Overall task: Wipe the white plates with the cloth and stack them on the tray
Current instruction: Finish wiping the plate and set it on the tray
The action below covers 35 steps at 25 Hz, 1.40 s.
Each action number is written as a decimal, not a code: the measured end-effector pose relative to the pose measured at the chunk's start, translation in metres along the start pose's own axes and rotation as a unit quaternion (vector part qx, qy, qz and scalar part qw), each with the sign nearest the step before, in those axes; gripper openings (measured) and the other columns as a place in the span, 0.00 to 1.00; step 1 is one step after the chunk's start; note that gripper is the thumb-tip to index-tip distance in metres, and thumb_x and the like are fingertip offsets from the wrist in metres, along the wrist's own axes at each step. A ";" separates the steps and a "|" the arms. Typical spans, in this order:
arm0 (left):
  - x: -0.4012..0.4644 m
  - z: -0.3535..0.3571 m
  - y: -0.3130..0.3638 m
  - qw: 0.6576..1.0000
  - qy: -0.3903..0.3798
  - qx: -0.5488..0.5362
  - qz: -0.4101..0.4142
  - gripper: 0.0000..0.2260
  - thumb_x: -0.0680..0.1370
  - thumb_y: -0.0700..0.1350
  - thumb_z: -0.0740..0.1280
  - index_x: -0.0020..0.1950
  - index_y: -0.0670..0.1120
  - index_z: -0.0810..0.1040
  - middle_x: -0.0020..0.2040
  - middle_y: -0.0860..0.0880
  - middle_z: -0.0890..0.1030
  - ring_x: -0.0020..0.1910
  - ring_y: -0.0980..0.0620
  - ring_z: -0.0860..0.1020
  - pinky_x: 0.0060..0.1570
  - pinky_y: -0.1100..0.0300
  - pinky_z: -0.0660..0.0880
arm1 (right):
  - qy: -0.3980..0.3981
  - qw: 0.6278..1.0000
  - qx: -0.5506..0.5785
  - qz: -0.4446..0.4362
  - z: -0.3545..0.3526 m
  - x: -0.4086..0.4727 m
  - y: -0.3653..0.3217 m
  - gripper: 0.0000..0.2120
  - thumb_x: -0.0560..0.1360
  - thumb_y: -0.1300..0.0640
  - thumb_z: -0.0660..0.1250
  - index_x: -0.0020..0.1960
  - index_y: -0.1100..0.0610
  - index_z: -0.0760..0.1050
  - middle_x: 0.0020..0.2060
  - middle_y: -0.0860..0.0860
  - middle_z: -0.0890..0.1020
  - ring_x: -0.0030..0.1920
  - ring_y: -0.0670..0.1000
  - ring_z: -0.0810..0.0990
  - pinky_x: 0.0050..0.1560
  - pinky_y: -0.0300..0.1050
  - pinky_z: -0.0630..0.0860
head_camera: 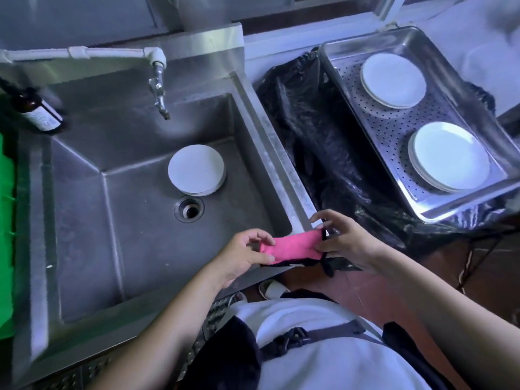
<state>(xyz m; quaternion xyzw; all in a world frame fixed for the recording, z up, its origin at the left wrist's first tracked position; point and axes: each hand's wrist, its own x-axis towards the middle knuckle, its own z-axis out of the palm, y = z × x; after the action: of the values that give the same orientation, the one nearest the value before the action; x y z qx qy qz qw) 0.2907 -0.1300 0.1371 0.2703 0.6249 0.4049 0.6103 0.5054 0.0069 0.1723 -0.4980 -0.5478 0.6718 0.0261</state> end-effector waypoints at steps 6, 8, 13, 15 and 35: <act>0.039 0.041 -0.042 0.974 0.059 0.213 0.048 0.14 0.68 0.34 0.78 0.45 0.52 0.82 0.51 0.51 0.78 0.51 0.42 0.79 0.53 0.54 0.77 | 0.160 0.946 -0.280 -0.003 -0.006 0.042 0.036 0.25 0.67 0.67 0.75 0.60 0.54 0.73 0.52 0.55 0.76 0.46 0.55 0.77 0.44 0.47 0.76; 0.042 0.046 -0.049 0.945 0.062 0.313 0.074 0.10 0.72 0.41 0.76 0.50 0.52 0.83 0.53 0.55 0.77 0.57 0.45 0.73 0.55 0.58 0.71 | 0.169 0.924 -0.342 -0.009 -0.005 0.048 0.043 0.26 0.69 0.63 0.76 0.63 0.54 0.72 0.53 0.53 0.71 0.52 0.57 0.75 0.47 0.45 0.71; 0.039 0.034 -0.049 0.905 0.062 0.417 0.060 0.14 0.76 0.51 0.73 0.61 0.58 0.83 0.72 0.54 0.73 0.72 0.47 0.62 0.72 0.55 0.59 | 0.110 0.869 -0.481 -0.031 -0.010 0.054 0.042 0.32 0.72 0.56 0.75 0.72 0.49 0.66 0.66 0.54 0.68 0.65 0.59 0.67 0.60 0.55 0.72; 0.035 0.028 -0.042 0.915 0.045 0.399 0.038 0.17 0.77 0.53 0.73 0.66 0.60 0.80 0.76 0.53 0.69 0.76 0.47 0.59 0.73 0.58 0.54 | 0.070 0.865 -0.496 -0.040 -0.016 0.062 0.026 0.36 0.73 0.52 0.73 0.77 0.47 0.61 0.73 0.55 0.64 0.71 0.60 0.62 0.66 0.58 0.68; 0.184 -0.251 -0.057 0.910 0.257 0.274 -0.174 0.31 0.74 0.58 0.69 0.74 0.47 0.69 0.67 0.49 0.73 0.68 0.42 0.71 0.62 0.50 0.72 | -0.067 0.865 -0.497 -0.014 0.152 0.347 -0.089 0.34 0.77 0.48 0.70 0.78 0.53 0.59 0.74 0.55 0.65 0.75 0.59 0.63 0.71 0.56 0.67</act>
<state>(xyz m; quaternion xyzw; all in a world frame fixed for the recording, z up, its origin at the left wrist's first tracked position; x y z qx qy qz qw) 0.0333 -0.0512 -0.0292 0.2003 0.8837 0.1608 0.3913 0.1794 0.1359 0.0036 -0.3916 -0.8162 0.3419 -0.2522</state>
